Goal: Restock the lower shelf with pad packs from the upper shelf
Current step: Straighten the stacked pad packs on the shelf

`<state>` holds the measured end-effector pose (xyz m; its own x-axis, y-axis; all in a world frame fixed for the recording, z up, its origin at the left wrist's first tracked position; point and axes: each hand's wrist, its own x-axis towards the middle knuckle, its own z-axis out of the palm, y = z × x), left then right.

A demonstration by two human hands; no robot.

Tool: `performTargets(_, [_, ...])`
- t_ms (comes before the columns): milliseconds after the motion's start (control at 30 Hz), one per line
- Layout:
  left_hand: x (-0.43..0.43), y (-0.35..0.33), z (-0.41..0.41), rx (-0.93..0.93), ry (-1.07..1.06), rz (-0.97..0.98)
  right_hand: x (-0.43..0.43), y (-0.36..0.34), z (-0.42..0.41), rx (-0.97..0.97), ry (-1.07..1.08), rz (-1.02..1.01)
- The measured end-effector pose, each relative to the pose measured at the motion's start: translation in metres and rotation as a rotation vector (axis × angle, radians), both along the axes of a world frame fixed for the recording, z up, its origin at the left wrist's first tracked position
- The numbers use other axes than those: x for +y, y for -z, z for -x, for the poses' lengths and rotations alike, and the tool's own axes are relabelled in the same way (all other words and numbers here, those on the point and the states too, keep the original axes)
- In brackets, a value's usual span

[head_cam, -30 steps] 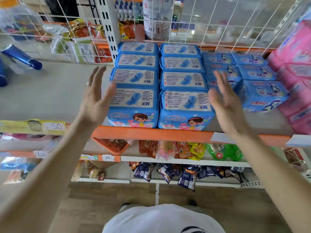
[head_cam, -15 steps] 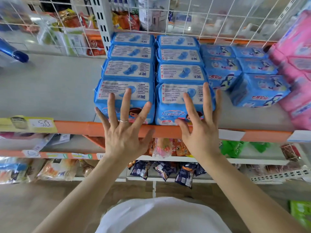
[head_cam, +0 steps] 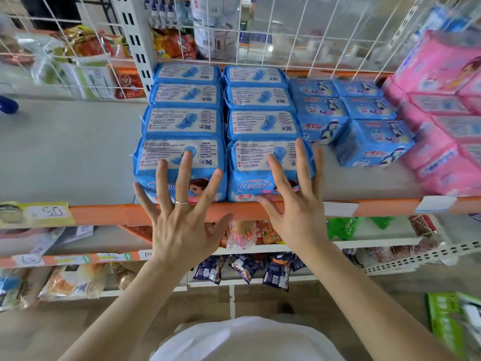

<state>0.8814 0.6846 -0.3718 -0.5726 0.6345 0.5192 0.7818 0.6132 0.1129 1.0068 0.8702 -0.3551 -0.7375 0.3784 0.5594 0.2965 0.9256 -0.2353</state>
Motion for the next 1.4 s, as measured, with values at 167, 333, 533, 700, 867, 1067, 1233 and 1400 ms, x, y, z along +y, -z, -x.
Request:
performTargets(167, [-0.003,-0.023,-0.022,-0.002,0.092,-0.025,-0.015,-0.017,-0.017,-0.058,0.04,0.025])
performTargets(333, [0.002,-0.041,-0.035,-0.007,0.207,-0.038,-0.028,-0.031,-0.042,-0.03,0.112,0.044])
performTargets(533, [0.014,-0.051,-0.057,-0.041,0.283,0.031,-0.026,-0.04,-0.08,-0.035,0.216,0.061])
performTargets(700, [0.038,-0.056,-0.102,0.011,0.284,0.055,0.002,-0.04,-0.12,0.02,0.198,0.047])
performTargets(867, [0.085,-0.057,-0.168,0.044,0.241,0.072,0.052,-0.047,-0.183,0.044,0.174,0.073])
performTargets(1067, [0.151,-0.06,-0.241,0.054,0.192,0.052,0.116,-0.054,-0.257,0.068,0.151,0.079])
performTargets(1233, [0.171,-0.064,-0.278,0.046,0.148,0.041,0.139,-0.055,-0.284,0.017,0.125,0.095])
performTargets(1400, [0.181,-0.069,-0.28,0.032,0.154,0.04,0.154,-0.06,-0.287,0.027,0.099,0.058])
